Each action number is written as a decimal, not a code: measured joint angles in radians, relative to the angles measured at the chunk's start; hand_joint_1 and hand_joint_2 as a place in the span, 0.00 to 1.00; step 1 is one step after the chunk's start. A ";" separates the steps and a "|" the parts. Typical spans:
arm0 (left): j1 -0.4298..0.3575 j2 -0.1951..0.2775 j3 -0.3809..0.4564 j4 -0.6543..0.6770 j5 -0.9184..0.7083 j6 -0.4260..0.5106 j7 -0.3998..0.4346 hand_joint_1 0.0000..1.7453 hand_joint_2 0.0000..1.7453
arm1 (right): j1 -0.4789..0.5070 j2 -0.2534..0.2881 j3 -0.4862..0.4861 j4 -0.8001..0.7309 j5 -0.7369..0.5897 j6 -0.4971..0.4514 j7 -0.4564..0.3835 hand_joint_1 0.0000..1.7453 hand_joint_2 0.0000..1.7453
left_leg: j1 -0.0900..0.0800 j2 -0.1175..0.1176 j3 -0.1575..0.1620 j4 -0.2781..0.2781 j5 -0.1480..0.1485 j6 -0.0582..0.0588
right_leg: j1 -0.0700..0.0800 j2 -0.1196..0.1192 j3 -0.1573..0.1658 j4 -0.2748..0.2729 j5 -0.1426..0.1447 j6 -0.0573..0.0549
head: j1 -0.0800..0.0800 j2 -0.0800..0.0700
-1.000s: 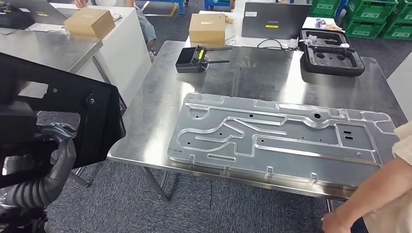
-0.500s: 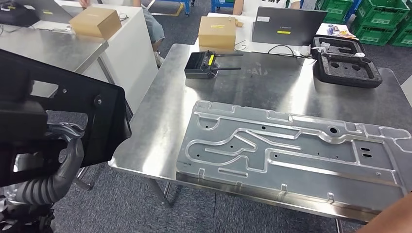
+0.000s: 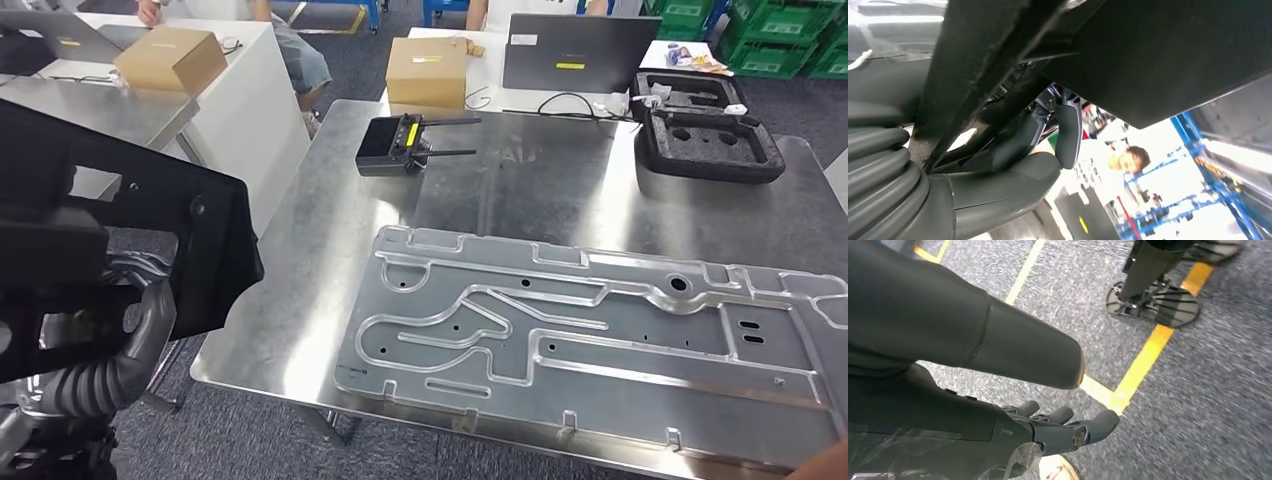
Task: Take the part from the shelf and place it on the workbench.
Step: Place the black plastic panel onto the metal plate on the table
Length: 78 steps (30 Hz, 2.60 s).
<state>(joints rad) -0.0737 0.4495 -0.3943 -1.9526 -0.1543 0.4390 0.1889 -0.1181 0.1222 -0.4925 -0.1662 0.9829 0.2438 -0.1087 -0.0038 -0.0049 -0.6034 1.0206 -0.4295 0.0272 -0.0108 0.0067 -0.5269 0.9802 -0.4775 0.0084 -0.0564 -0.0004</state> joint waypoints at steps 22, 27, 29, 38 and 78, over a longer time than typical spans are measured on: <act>-0.179 0.171 0.235 0.353 -0.015 0.080 0.265 1.00 1.00 | -0.040 0.023 0.088 -0.001 0.070 0.000 0.048 0.00 0.00 | 0.004 -0.001 0.030 -0.008 -0.038 -0.009 | -0.003 0.002 -0.050 -0.009 0.044 0.004 | 0.002 0.000; -0.187 0.198 0.263 0.453 -0.060 0.111 0.321 1.00 1.00 | -0.045 0.030 0.108 -0.001 0.076 0.000 0.055 0.00 0.00 | 0.012 0.000 -0.101 0.231 -0.108 -0.028 | -0.003 0.002 -0.045 -0.009 0.038 -0.004 | -0.003 0.000; -0.188 0.217 0.268 0.495 -0.121 0.123 0.357 1.00 1.00 | -0.050 0.034 0.119 -0.001 0.080 0.000 0.059 0.00 0.00 | 0.012 0.000 -0.052 0.107 -0.034 -0.023 | -0.003 0.004 -0.040 -0.009 0.036 -0.003 | -0.003 0.000; -0.220 0.282 0.239 0.584 -0.560 0.065 0.321 1.00 1.00 | -0.058 0.047 0.148 -0.004 0.065 0.000 0.062 0.00 0.00 | 0.005 -0.005 0.040 -0.085 0.033 0.003 | 0.009 0.003 -0.028 -0.022 0.032 -0.004 | 0.001 0.000; -0.343 -0.017 -0.285 0.463 -0.846 -0.251 0.089 1.00 1.00 | -0.057 0.052 0.233 -0.004 -0.018 0.000 0.066 0.00 0.00 | 0.006 0.000 0.044 -0.087 0.029 0.004 | 0.011 0.005 -0.015 -0.051 0.046 0.025 | 0.005 0.000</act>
<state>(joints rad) -0.4168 0.4324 -0.6795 -1.4892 -1.0005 0.1879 0.2775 -0.1751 0.1740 -0.2591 -0.1700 0.9648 0.2438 -0.0432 0.0017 -0.0047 -0.5593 0.9338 -0.4003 0.0312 0.0005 0.0119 -0.5416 0.9297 -0.4312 0.0330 -0.0515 -0.0004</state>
